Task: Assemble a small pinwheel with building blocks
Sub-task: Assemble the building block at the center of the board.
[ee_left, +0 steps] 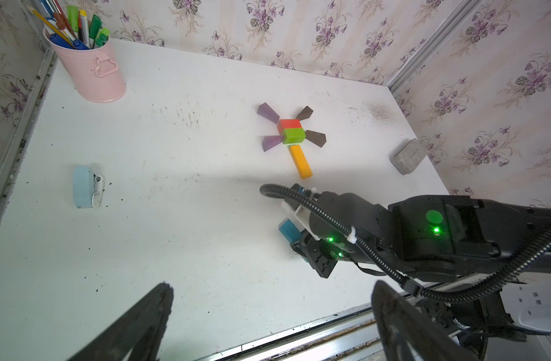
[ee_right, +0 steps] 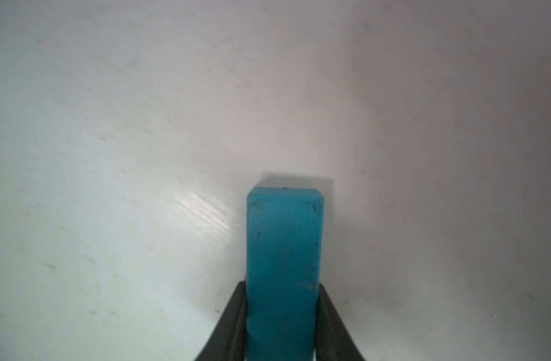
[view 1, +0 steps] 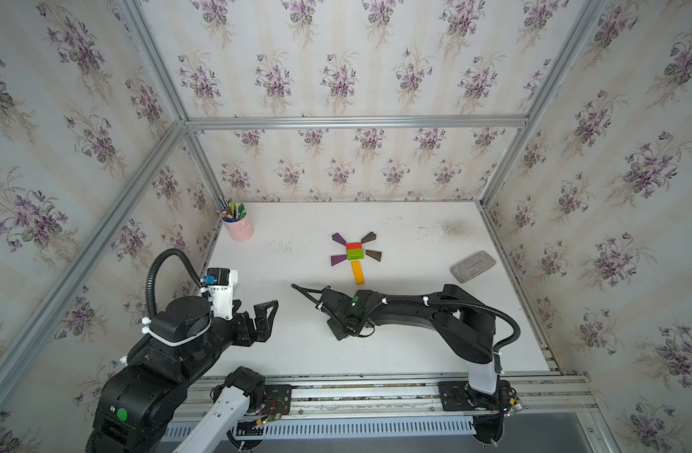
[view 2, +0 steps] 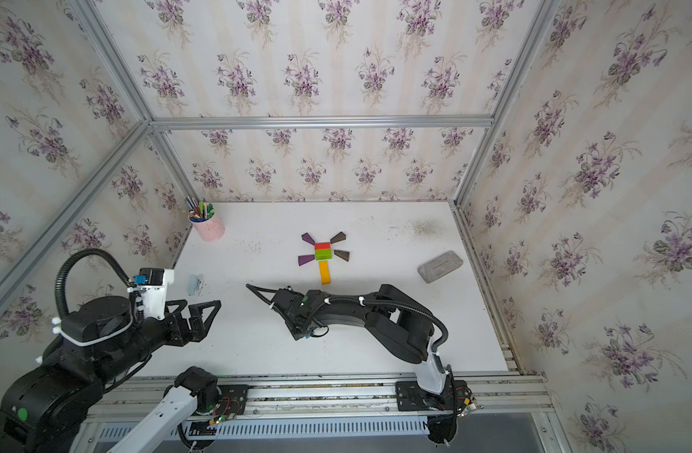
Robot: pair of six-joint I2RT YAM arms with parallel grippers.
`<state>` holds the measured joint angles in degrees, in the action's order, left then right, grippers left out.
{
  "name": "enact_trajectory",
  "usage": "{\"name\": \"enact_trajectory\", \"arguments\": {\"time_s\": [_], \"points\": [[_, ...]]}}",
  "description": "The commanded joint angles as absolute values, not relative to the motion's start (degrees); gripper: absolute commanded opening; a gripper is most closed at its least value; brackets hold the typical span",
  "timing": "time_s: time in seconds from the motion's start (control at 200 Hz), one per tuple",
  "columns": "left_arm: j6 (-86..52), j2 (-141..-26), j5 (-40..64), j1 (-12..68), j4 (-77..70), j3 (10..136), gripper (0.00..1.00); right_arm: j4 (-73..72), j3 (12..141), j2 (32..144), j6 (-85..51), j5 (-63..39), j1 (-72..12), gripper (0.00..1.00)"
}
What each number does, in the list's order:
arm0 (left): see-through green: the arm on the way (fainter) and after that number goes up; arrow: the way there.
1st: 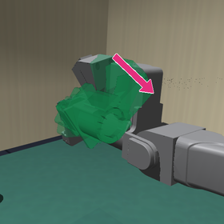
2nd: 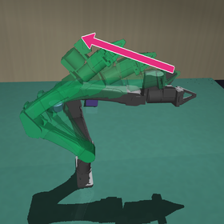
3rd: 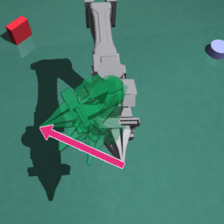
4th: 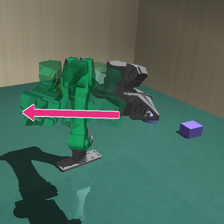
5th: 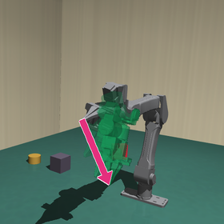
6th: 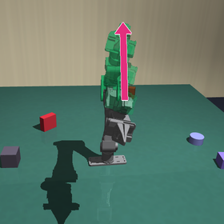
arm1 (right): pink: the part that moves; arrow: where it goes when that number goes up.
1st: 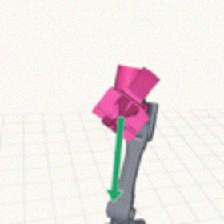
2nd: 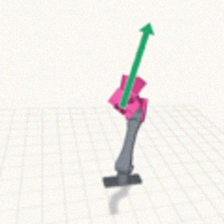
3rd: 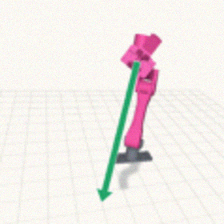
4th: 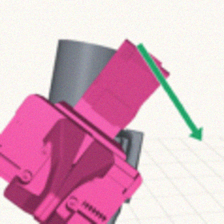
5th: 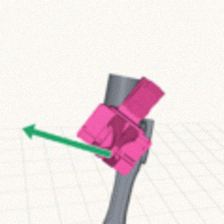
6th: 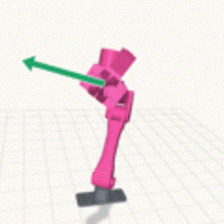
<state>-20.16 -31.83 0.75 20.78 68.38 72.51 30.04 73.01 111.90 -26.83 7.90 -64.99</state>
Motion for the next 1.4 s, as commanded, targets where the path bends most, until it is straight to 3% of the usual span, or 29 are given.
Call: {"name": "enact_trajectory", "arguments": {"time_s": [0.0, 0.515, 1.399], "points": [[-20.0, -31.9, 1.2, 20.7, 65.4, 71.3, 1.0, 32.1, 69.7, 109.3, -32.5, 9.2, -62.3, 0.12], [-18.2, -35.8, 12.7, 20.7, 52.4, 56.8, 1.0, 30.4, 67.6, 108.4, -34.0, 7.4, -51.0, 0.1], [-19.2, -36.2, 13.4, 20.8, 47.7, 52.3, 1.0, 27.8, 70.1, 112.2, -32.6, 4.4, -50.5, 0.09]]}}
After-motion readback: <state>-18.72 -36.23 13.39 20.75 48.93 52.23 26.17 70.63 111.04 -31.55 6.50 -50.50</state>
